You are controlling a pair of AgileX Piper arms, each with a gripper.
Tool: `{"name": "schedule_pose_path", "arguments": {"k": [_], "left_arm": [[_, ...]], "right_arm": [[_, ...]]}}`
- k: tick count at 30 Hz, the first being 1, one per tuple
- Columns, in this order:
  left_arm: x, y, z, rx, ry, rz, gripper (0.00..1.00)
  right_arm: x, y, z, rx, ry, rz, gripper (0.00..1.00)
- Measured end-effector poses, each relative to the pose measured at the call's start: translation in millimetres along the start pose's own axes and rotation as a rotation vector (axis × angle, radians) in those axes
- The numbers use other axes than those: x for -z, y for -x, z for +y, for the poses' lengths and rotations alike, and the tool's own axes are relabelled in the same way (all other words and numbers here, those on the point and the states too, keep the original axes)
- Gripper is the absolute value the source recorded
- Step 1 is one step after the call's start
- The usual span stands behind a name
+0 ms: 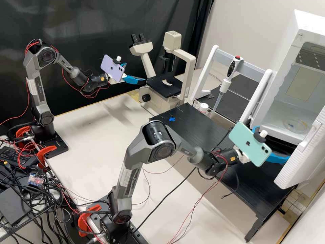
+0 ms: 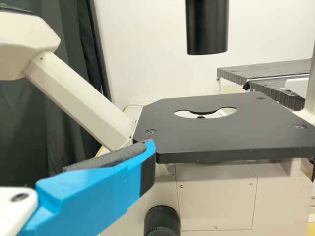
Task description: Move the petri dish to the microscope
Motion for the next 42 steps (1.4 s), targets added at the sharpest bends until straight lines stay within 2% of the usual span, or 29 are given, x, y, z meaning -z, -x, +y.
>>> {"name": "schedule_pose_path", "arguments": {"k": [3,6,13,15,17,22,24,27,32,37,38,42], "left_arm": [[0.0,0.0,0.0,0.000,0.000,0.000,1.00],[0.0,0.0,0.0,0.000,0.000,0.000,1.00],[0.0,0.0,0.0,0.000,0.000,0.000,1.00],[0.0,0.0,0.0,0.000,0.000,0.000,1.00],[0.0,0.0,0.0,0.000,0.000,0.000,1.00],[0.0,0.0,0.0,0.000,0.000,0.000,1.00],[0.0,0.0,0.0,0.000,0.000,0.000,1.00],[0.0,0.0,0.0,0.000,0.000,0.000,1.00],[0.0,0.0,0.0,0.000,0.000,0.000,1.00],[0.0,0.0,0.0,0.000,0.000,0.000,1.00],[0.0,0.0,0.0,0.000,0.000,0.000,1.00],[0.0,0.0,0.0,0.000,0.000,0.000,1.00]], "right_arm": [[1.6,-22.9,2.0,0.017,-0.049,0.001,1.00],[5.2,-42.9,4.3,0.024,-0.076,0.028,1.00],[12.6,-96.2,1.3,0.063,-0.100,0.048,1.00],[15.0,-104.4,-1.1,0.073,-0.092,0.050,1.00],[17.5,-121.9,-8.0,0.098,-0.059,0.046,1.00],[22.8,-143.4,-17.3,0.124,-0.015,0.047,1.00],[25.0,-151.2,-20.4,0.136,0.014,0.048,1.00],[27.2,-159.1,-22.6,0.143,0.029,0.052,1.00],[19.9,-169.7,-34.3,0.169,0.103,0.027,1.00],[17.4,-175.8,-36.3,0.158,0.100,0.035,1.00],[16.5,-177.4,-37.0,0.155,0.100,0.039,0.00],[14.1,-182.0,-38.2,0.145,0.103,0.038,0.00]]}}
